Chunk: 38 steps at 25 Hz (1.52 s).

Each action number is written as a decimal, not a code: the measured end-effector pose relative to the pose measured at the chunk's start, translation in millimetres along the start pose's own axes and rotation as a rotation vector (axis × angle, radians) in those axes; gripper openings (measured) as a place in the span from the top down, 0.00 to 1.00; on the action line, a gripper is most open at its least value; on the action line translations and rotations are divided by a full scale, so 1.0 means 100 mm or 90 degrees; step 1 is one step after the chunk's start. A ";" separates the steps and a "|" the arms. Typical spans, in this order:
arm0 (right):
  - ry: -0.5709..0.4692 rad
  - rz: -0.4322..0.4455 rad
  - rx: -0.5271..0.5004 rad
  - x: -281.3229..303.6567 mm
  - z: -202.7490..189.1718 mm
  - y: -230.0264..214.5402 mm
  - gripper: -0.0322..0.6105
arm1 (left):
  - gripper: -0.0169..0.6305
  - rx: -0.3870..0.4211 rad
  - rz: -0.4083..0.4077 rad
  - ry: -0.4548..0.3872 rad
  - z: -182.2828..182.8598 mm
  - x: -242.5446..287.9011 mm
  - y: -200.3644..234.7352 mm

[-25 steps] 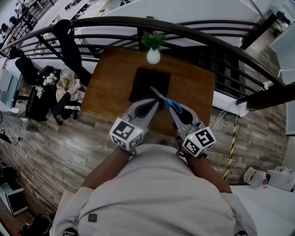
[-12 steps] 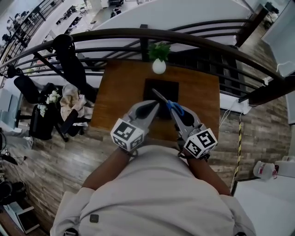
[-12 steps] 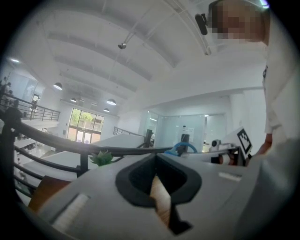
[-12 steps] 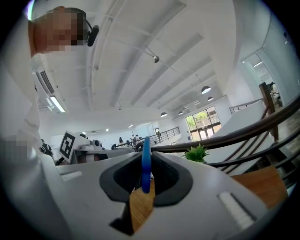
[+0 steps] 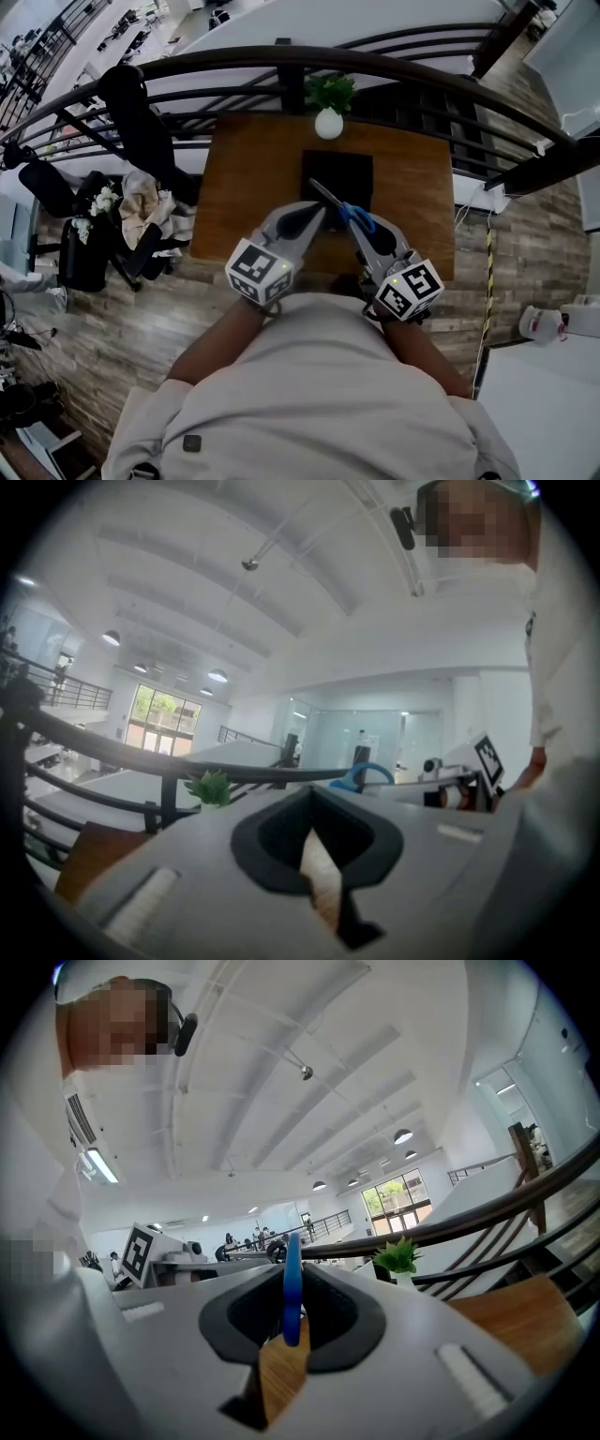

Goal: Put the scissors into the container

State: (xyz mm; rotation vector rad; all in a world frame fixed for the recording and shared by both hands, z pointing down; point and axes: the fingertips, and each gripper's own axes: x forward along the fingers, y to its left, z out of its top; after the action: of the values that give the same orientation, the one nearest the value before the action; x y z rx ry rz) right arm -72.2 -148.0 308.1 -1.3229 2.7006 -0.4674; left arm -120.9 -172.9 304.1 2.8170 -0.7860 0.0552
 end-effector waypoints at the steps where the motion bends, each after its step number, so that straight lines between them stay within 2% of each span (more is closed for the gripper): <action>1: 0.003 -0.004 0.000 0.01 -0.02 -0.01 0.86 | 0.97 -0.002 -0.001 0.002 -0.02 0.00 0.03; 12: 0.022 -0.022 0.022 0.25 -0.05 -0.44 0.86 | 0.97 -0.010 0.003 0.019 -0.07 0.22 0.38; 18: 0.062 -0.001 0.030 0.39 -0.13 -0.71 0.86 | 0.97 -0.005 0.006 0.024 -0.04 0.47 0.57; 31: 0.131 0.039 0.130 0.60 -0.46 -1.38 0.86 | 0.97 -0.033 0.048 0.069 -0.43 0.92 0.93; 38: 0.190 0.052 0.172 0.72 -0.77 -1.62 0.86 | 0.97 -0.071 0.060 0.082 -0.62 1.12 1.07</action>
State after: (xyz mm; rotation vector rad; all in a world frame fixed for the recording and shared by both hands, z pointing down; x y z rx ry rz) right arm -11.6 -280.4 435.5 -1.1433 2.7730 -1.0522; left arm -78.8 -305.5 395.7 2.6408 -0.8635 0.1991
